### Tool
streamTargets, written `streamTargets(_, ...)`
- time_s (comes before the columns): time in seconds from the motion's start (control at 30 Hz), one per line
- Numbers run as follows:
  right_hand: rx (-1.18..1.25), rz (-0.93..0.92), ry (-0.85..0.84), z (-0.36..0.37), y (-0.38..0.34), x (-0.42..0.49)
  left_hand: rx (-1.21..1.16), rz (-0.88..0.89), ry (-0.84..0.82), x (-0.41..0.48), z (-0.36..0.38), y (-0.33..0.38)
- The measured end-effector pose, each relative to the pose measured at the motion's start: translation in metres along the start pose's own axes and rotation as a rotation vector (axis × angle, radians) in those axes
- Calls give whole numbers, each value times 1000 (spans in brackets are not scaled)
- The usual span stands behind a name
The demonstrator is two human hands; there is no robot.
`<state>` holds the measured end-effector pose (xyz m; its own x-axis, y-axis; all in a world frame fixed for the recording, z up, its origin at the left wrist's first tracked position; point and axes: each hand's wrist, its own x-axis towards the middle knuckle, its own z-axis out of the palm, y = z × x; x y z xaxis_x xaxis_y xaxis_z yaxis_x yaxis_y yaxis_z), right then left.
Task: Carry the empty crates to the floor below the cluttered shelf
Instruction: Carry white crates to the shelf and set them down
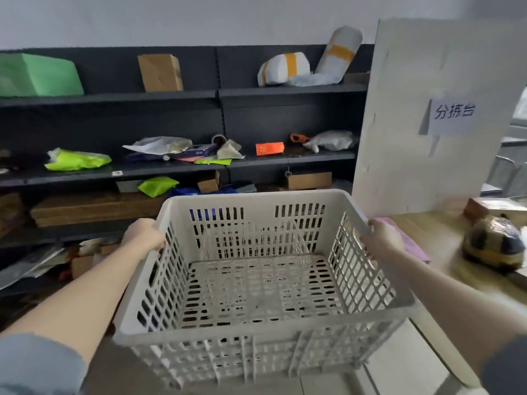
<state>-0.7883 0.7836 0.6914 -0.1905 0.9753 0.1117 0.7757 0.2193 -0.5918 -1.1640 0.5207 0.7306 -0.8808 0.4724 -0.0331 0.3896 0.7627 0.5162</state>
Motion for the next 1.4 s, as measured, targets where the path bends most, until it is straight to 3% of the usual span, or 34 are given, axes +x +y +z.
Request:
streamTargets(0.33,-110,-2,-72,111,-74,202,-74,-11,36,210,66,56)
streamTargets(0.6,-127,-1,-100,159,-103,297,-12,-51,22,297,84,90)
streamTargets(1.4,-158,70,-202,236,-124,384,-59,-157,-68,403,140,84)
